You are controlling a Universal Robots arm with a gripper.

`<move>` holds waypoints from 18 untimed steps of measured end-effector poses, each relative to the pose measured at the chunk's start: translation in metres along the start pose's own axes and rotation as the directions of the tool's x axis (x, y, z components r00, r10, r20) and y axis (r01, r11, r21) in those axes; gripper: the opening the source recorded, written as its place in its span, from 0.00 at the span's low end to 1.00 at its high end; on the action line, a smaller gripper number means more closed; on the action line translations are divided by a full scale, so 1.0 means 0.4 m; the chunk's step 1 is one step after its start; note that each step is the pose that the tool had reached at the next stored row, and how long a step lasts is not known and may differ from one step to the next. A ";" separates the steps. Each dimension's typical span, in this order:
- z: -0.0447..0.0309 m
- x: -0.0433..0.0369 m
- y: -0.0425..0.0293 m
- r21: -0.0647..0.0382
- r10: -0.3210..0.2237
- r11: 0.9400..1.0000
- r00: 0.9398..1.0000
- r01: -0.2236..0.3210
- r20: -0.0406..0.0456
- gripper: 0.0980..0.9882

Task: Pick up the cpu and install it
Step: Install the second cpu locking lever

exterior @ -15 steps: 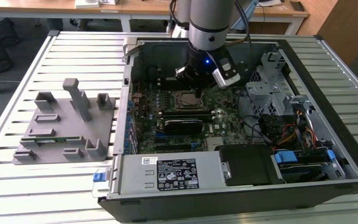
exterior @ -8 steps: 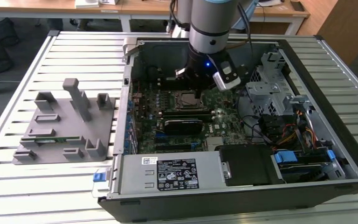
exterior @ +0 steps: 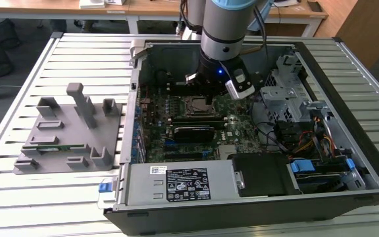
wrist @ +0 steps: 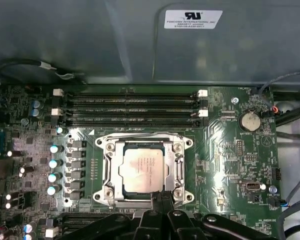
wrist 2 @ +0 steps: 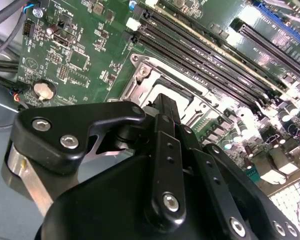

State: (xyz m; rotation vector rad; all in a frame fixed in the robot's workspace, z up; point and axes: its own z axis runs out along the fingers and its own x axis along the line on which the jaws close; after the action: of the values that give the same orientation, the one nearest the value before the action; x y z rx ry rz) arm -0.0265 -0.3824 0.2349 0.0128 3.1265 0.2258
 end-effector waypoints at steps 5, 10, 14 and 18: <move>0.000 0.000 -0.001 0.000 0.000 1.000 1.000 0.000 0.000 0.01; 0.000 0.000 -0.006 0.000 0.000 1.000 1.000 0.000 0.000 0.01; -0.001 0.000 -0.012 0.000 0.000 1.000 1.000 0.000 0.000 0.01; 0.000 0.000 -0.016 0.001 0.000 1.000 1.000 0.000 0.000 0.01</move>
State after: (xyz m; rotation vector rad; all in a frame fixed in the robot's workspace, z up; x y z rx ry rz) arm -0.0267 -0.3887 0.2342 0.0128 3.1265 0.2248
